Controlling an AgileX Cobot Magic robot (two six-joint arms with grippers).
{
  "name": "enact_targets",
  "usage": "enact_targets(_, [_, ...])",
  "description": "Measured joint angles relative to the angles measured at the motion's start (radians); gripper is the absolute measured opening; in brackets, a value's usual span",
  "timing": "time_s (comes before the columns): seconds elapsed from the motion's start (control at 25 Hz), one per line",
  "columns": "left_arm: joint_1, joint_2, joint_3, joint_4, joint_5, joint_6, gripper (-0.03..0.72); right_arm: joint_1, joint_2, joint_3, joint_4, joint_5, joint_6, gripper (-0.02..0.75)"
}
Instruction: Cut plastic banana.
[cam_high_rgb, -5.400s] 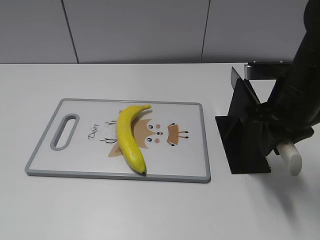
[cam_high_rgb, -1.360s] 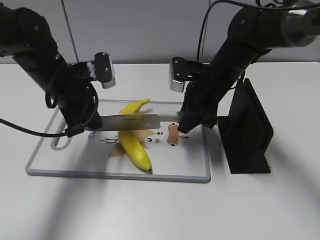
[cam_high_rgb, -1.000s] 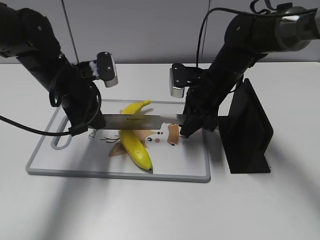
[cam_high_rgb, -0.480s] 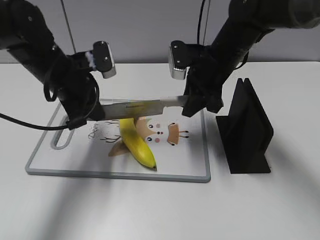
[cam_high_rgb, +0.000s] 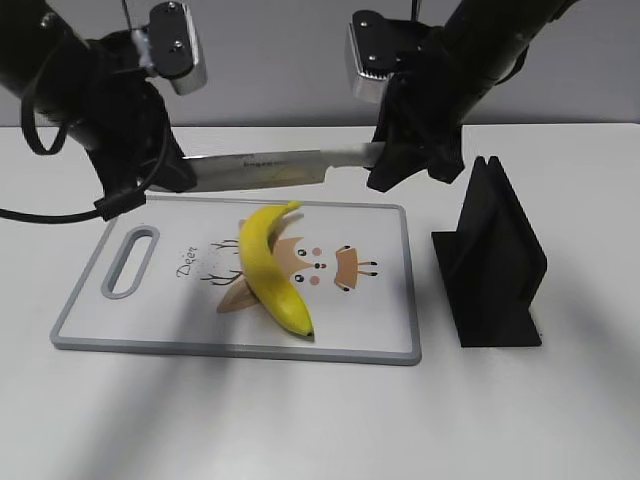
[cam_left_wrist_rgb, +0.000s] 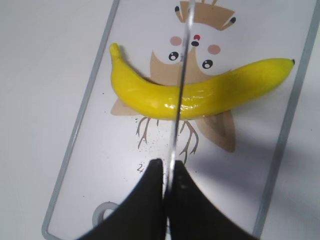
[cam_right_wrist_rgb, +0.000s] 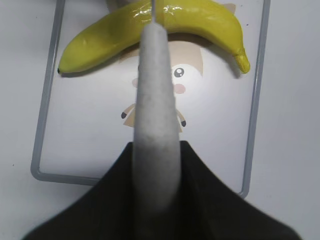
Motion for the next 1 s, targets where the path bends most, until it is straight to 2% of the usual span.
enact_targets(0.08, [0.0, -0.007, 0.0, -0.002, -0.003, -0.002, 0.033, 0.0, -0.002, -0.007, -0.001, 0.007, 0.001, 0.179])
enact_targets(0.16, [0.0, -0.011, 0.0, -0.013, -0.015, -0.01, 0.123, 0.0, -0.002, -0.012, -0.002, 0.016, 0.011, 0.177])
enact_targets(0.2, [0.001, -0.013, 0.0, -0.02, -0.02, -0.013, 0.183, 0.0, -0.002, -0.013, -0.005, 0.018, 0.018, 0.177])
enact_targets(0.32, [0.002, -0.014, 0.0, -0.047, -0.027, -0.019, 0.453, 0.0, -0.002, -0.015, -0.026, 0.023, 0.025, 0.176])
enact_targets(0.4, [0.002, -0.016, 0.0, -0.056, -0.047, -0.037, 0.583, 0.0, -0.003, -0.015, -0.035, 0.037, 0.027, 0.176])
enact_targets(0.44, [0.002, -0.022, 0.0, -0.057, -0.057, -0.05, 0.623, 0.0, -0.007, -0.015, -0.039, 0.041, 0.032, 0.176])
enact_targets(0.64, [0.005, -0.065, -0.001, -0.045, -0.076, -0.157, 0.667, 0.0, -0.047, -0.015, -0.072, 0.064, 0.133, 0.176])
enact_targets(0.8, [0.006, -0.101, -0.038, 0.051, -0.072, -0.366, 0.668, 0.0, -0.09, -0.015, -0.163, 0.107, 0.288, 0.176])
enact_targets(1.0, [0.006, -0.142, -0.112, 0.224, -0.022, -0.637, 0.661, 0.0, -0.158, -0.015, -0.186, 0.113, 0.514, 0.176])
